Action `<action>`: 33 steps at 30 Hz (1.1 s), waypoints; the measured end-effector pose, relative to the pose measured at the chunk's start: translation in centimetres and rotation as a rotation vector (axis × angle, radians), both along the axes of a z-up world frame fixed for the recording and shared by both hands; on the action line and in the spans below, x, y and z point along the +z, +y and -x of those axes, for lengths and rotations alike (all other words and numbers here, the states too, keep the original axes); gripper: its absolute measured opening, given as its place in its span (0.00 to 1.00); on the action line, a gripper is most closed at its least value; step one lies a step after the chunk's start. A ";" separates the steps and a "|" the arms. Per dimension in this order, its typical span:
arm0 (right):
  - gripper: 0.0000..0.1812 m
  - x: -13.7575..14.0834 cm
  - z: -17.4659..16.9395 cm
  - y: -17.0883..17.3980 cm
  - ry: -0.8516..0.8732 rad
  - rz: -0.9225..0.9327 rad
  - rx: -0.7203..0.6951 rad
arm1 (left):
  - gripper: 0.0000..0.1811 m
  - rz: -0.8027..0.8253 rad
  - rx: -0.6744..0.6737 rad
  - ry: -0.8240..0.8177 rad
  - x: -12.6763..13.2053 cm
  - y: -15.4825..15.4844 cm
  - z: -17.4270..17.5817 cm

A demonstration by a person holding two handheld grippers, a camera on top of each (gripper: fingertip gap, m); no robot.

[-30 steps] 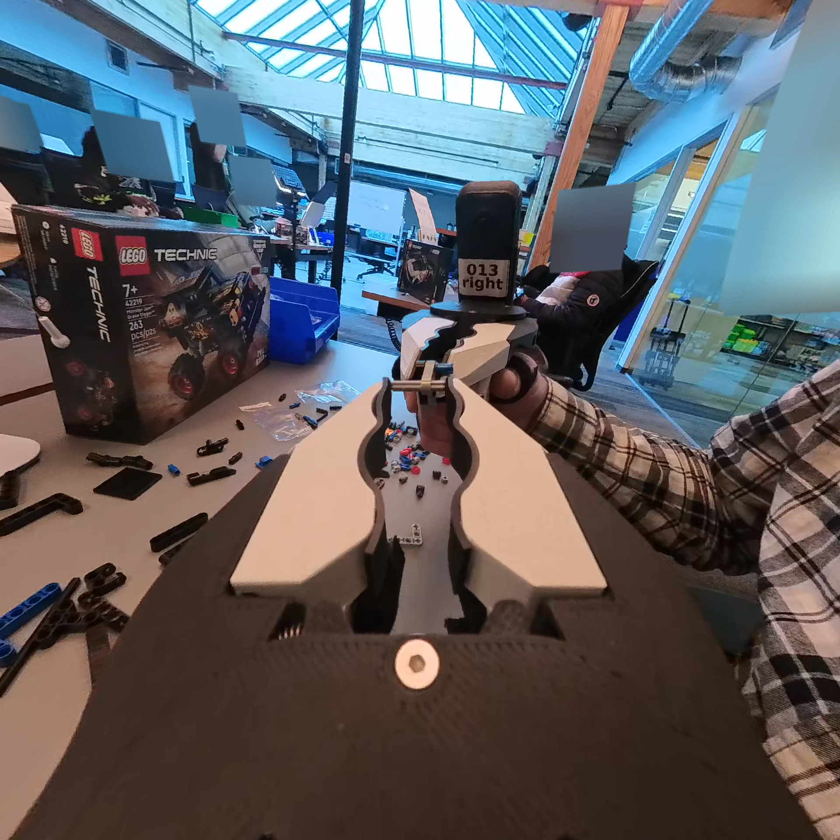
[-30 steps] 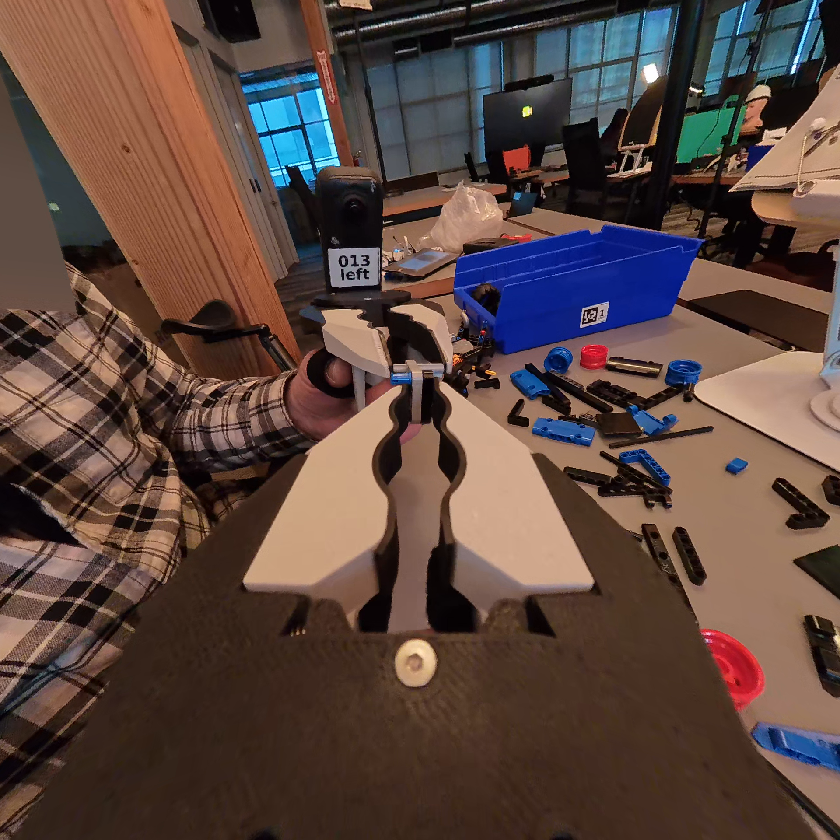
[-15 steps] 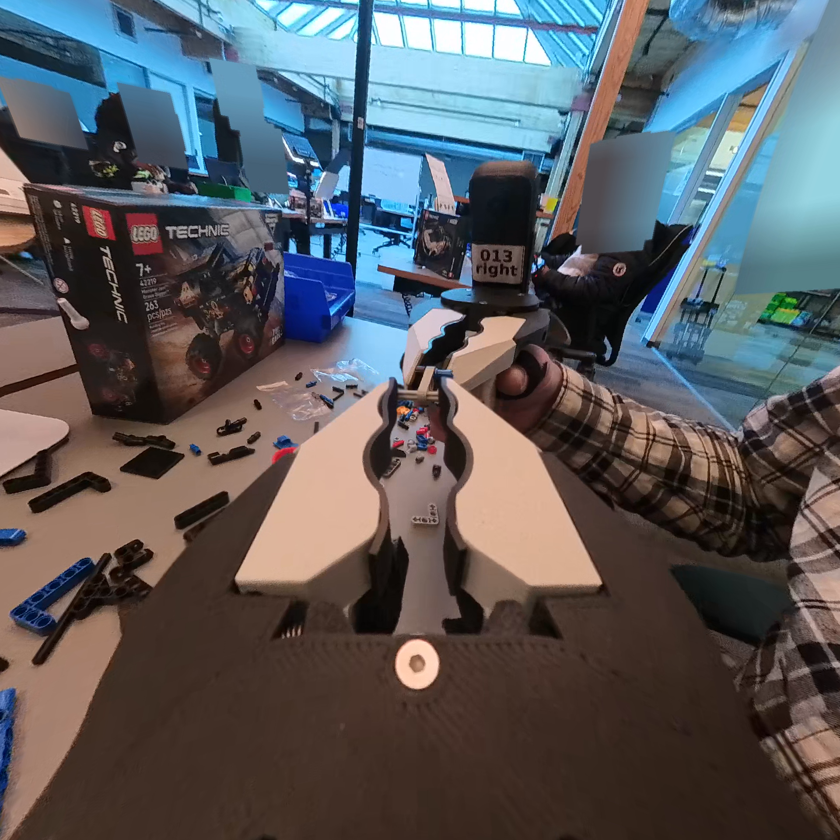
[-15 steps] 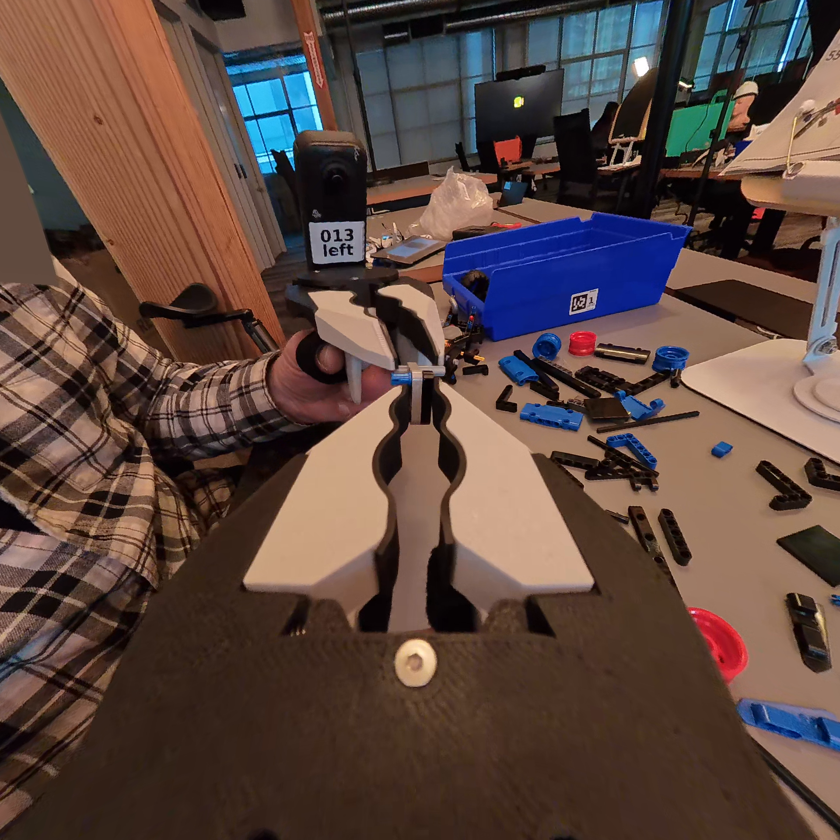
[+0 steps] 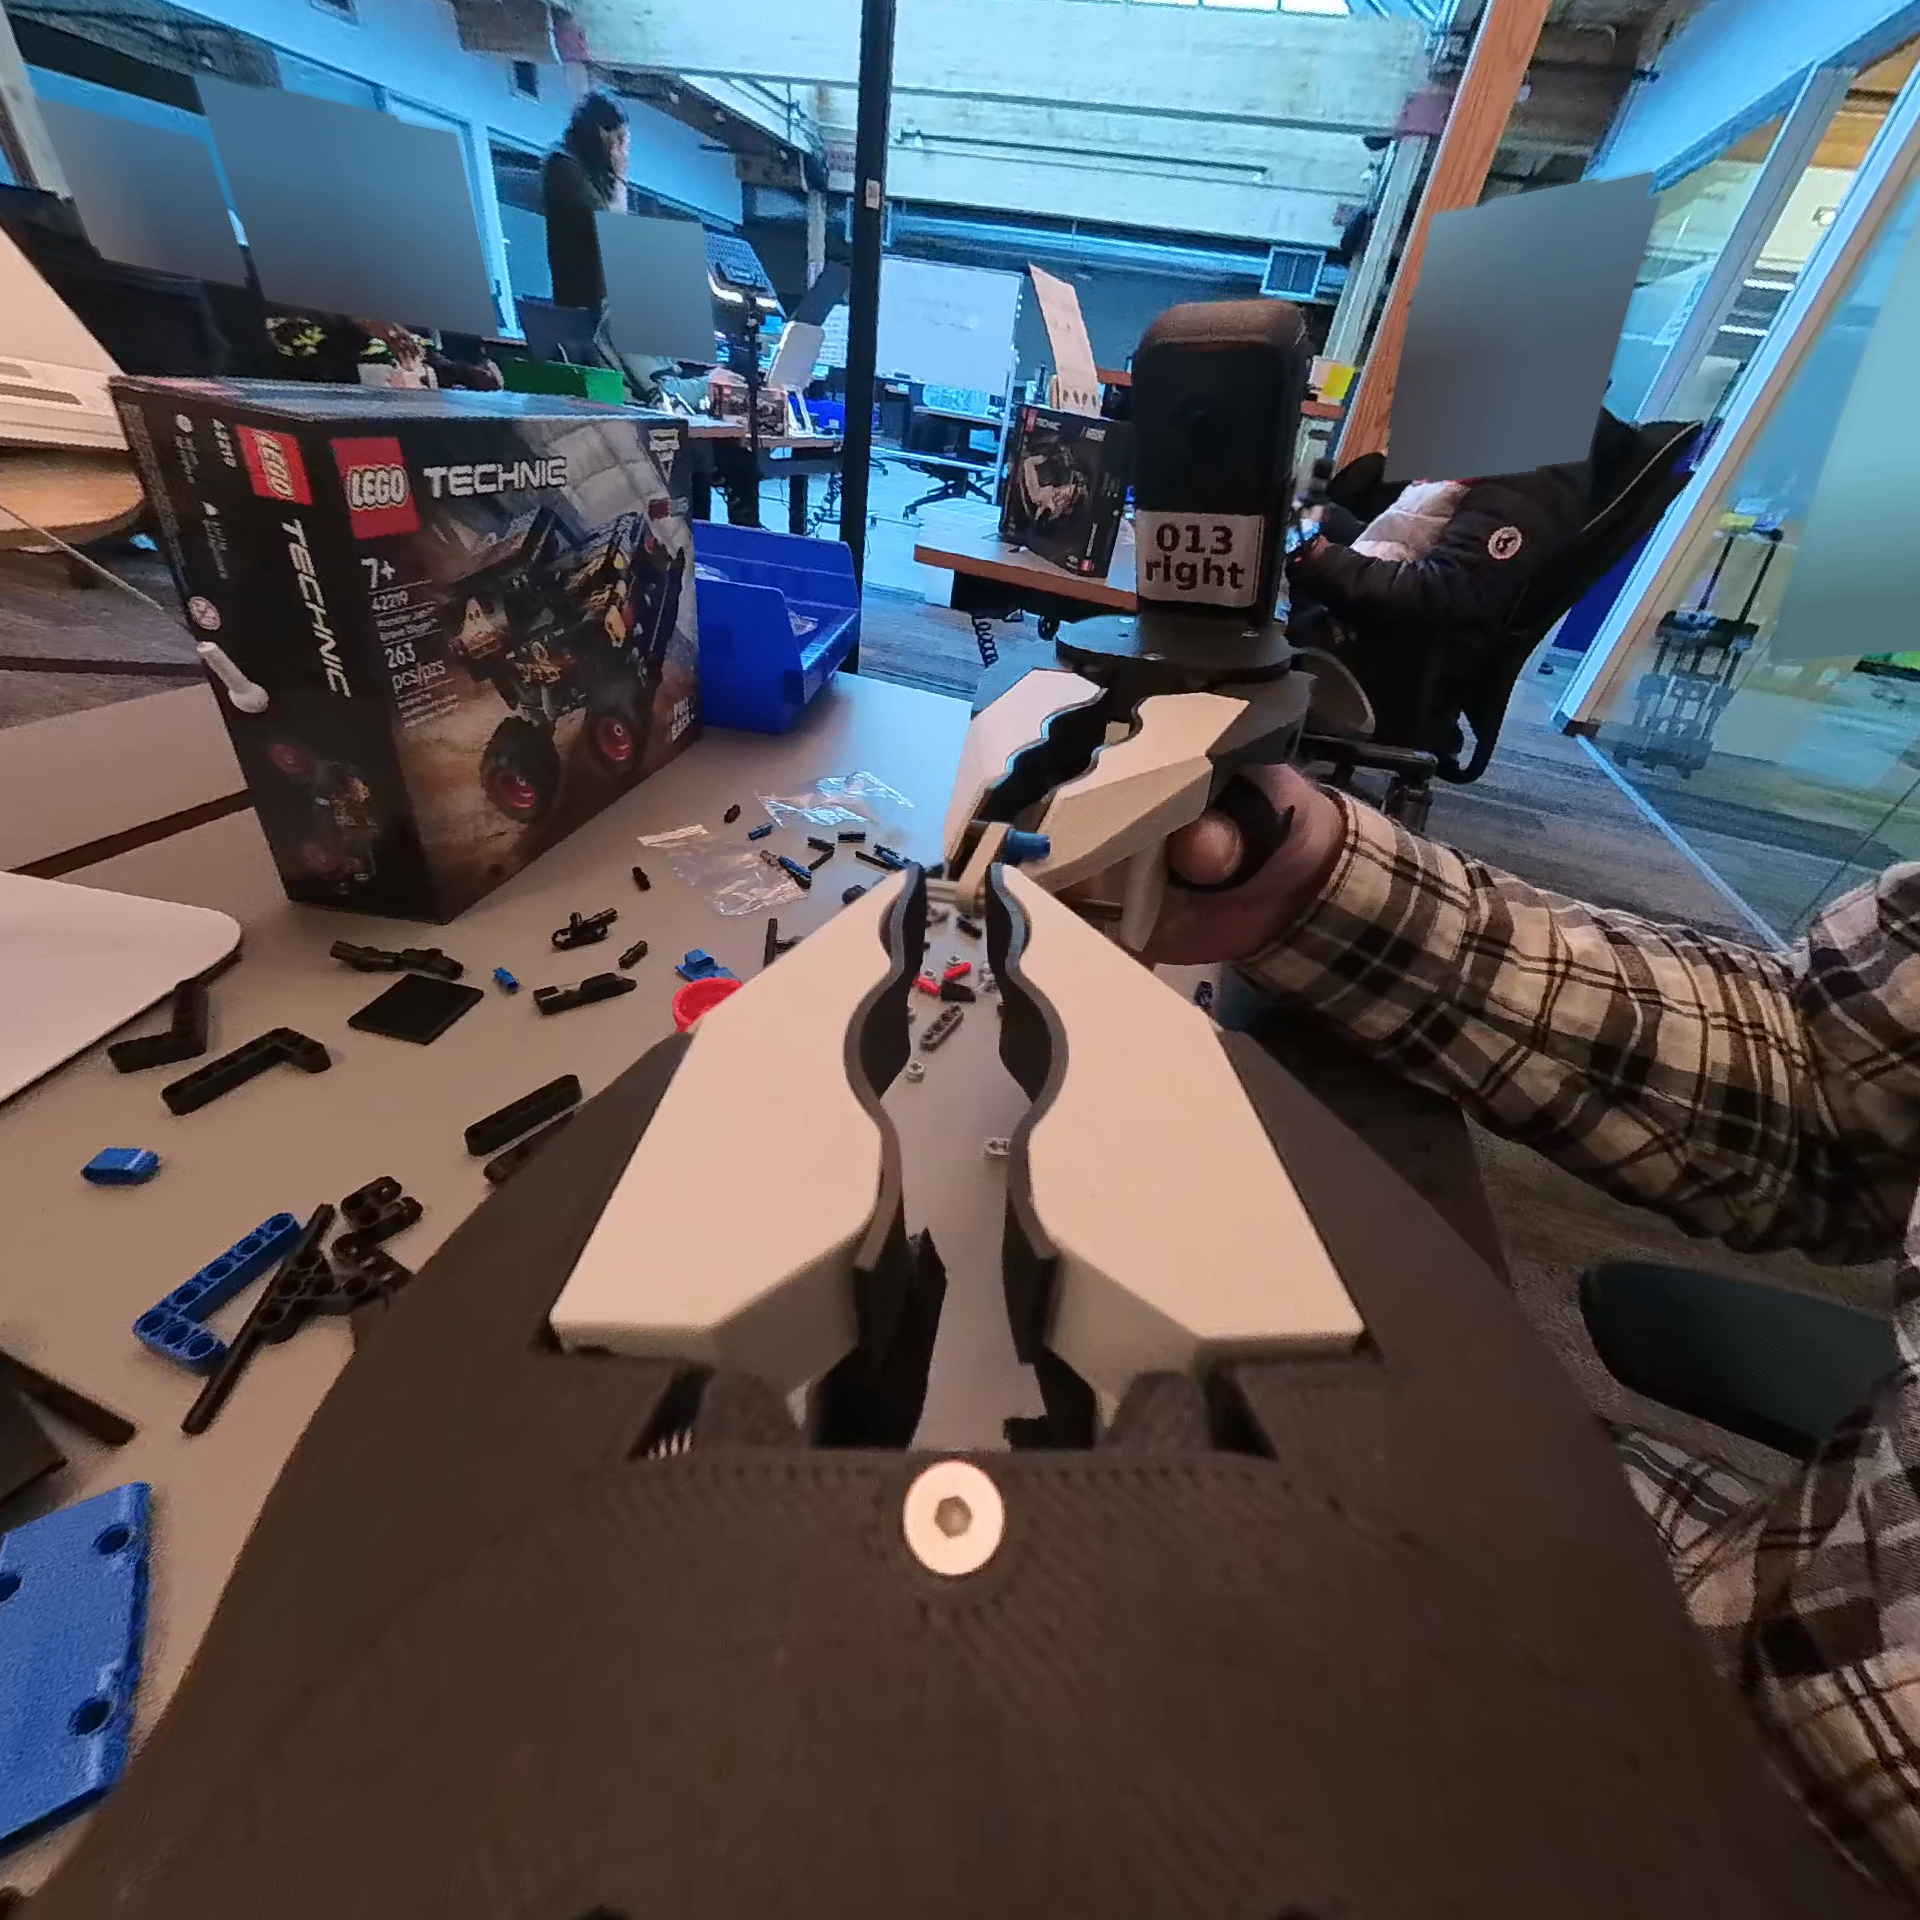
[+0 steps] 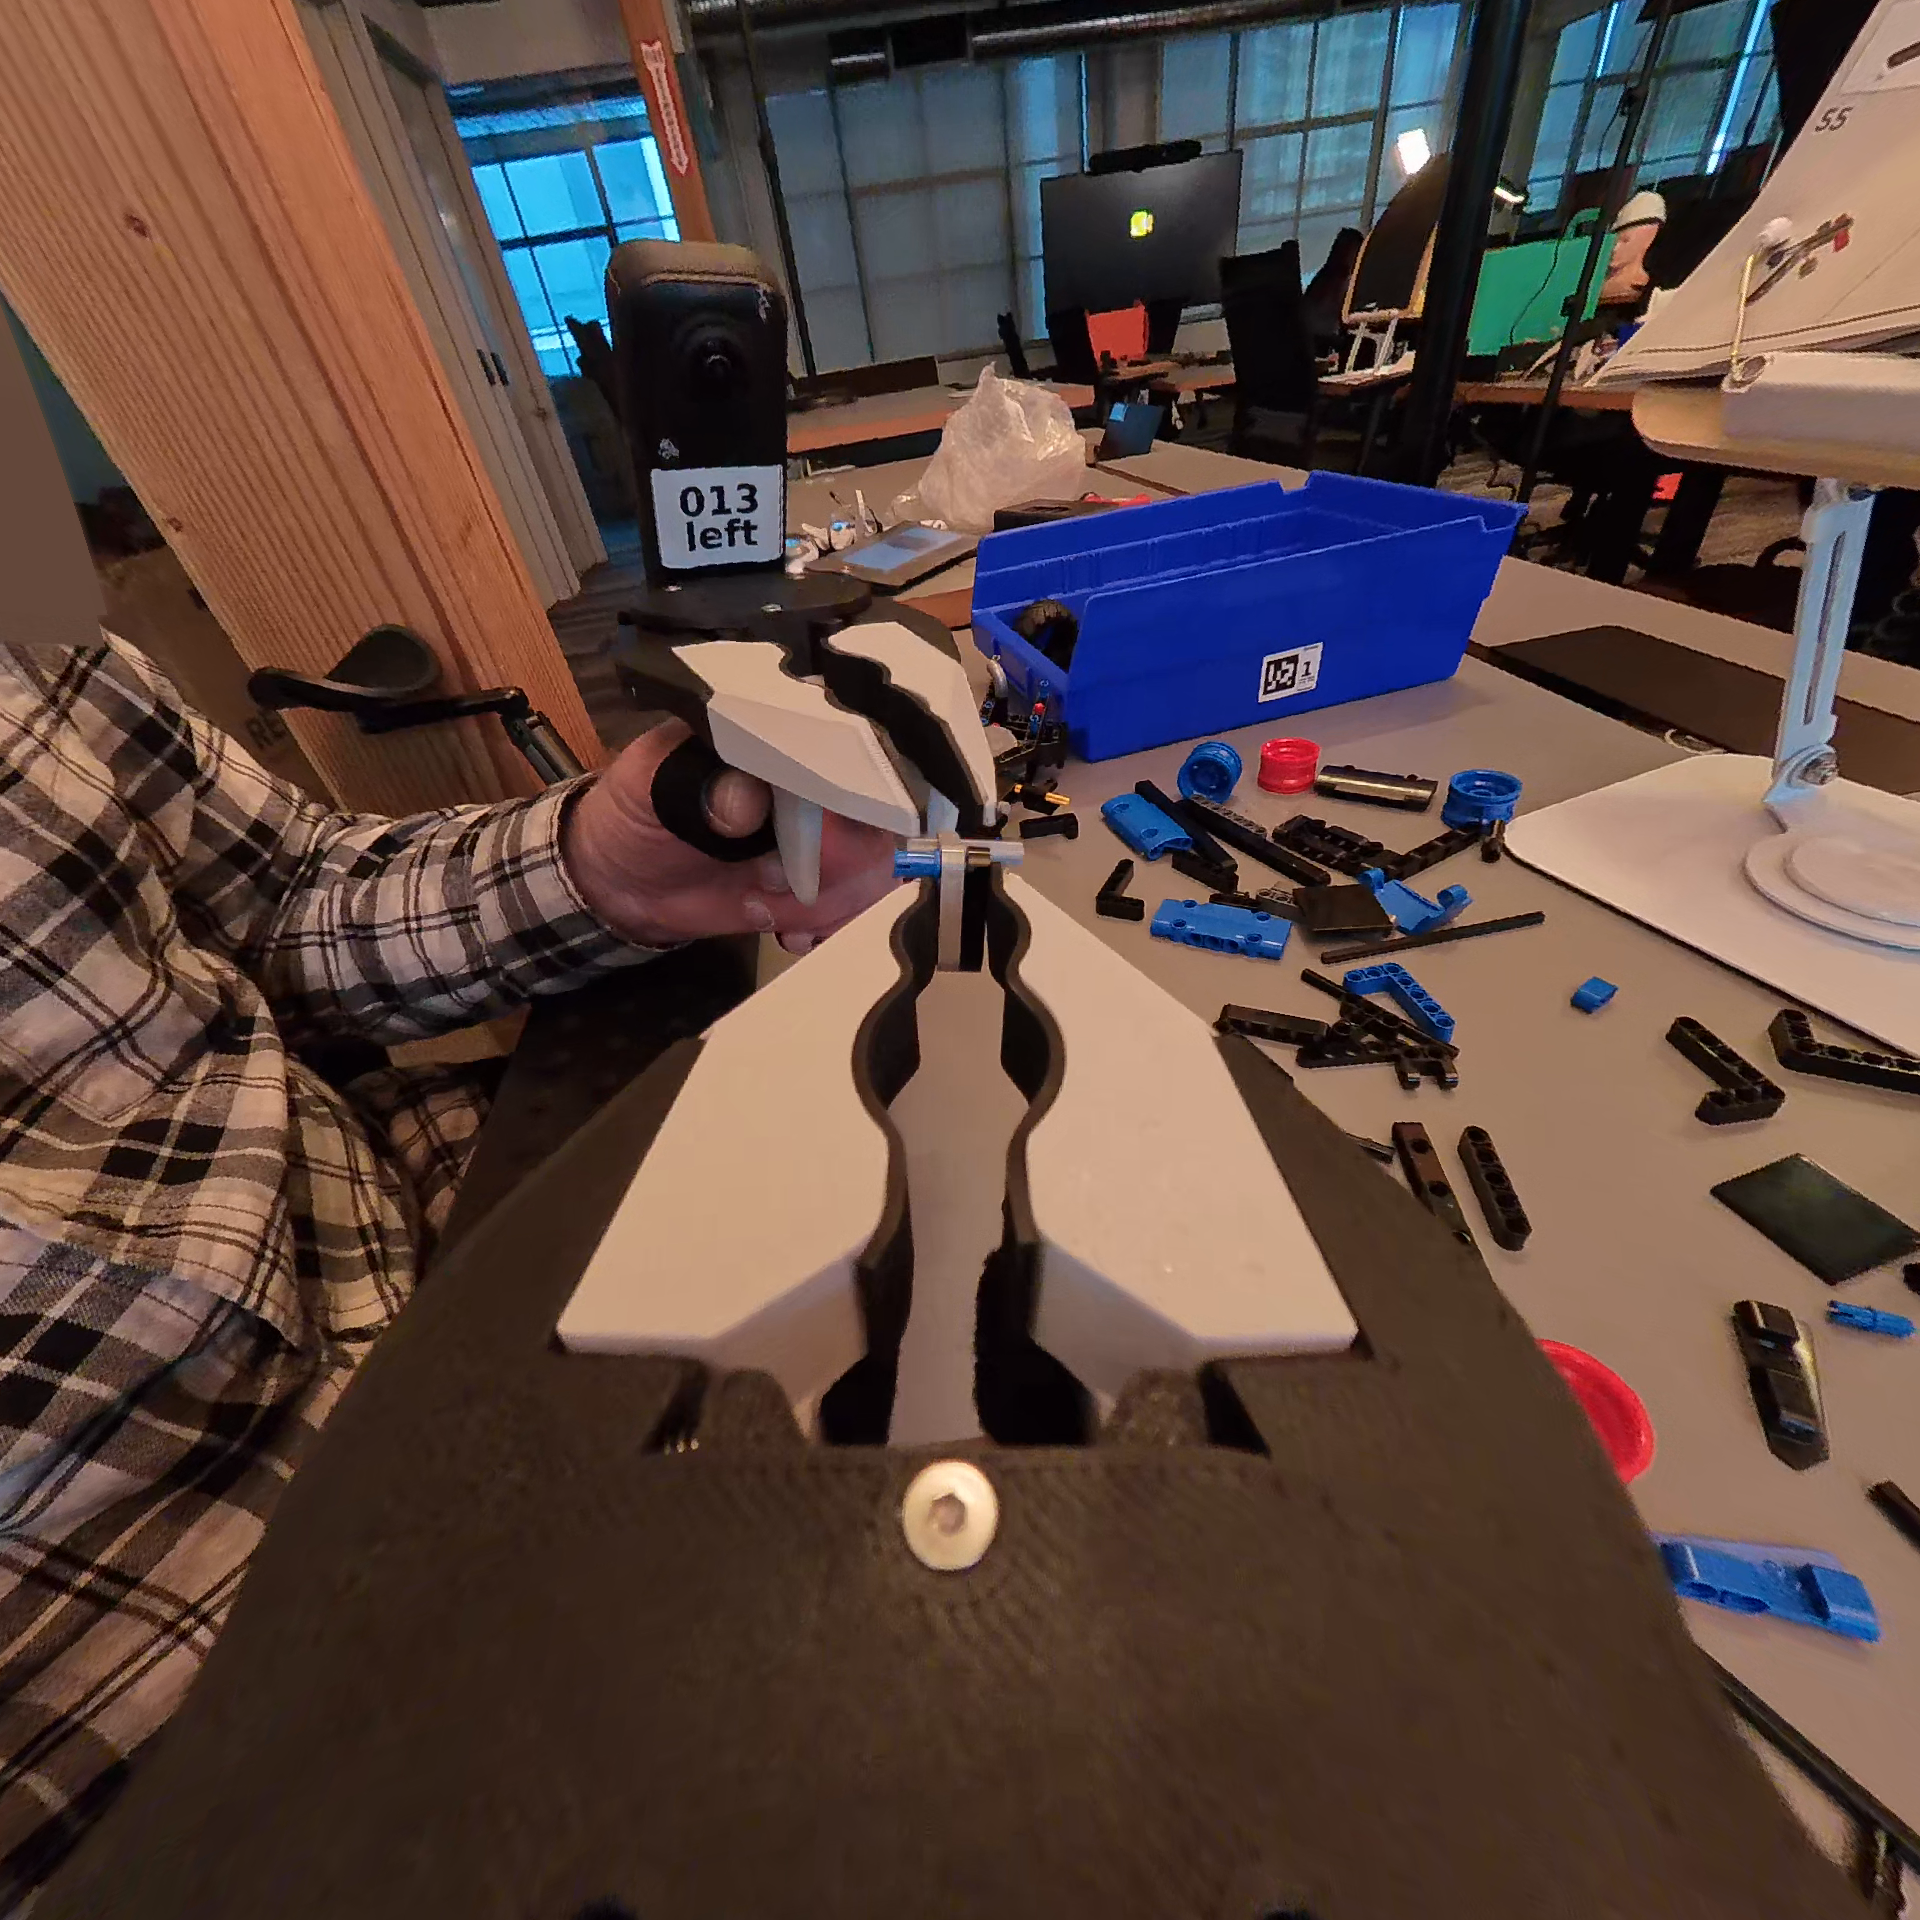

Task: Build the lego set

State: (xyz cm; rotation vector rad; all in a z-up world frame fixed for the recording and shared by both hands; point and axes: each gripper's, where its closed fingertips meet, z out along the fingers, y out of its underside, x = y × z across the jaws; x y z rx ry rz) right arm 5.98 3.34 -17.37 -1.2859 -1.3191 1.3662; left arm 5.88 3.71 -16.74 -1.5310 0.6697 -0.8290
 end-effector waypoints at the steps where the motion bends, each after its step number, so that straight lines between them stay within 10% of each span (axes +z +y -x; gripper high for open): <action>1: 0.04 0.0 0.0 0.1 0.005 0.005 -0.003 | 0.05 0.001 0.003 -0.004 0.1 0.0 0.1; 33: 0.04 0.4 -0.1 -0.4 0.056 0.119 0.078 | 0.12 -0.133 0.025 0.228 -0.5 -0.2 -0.8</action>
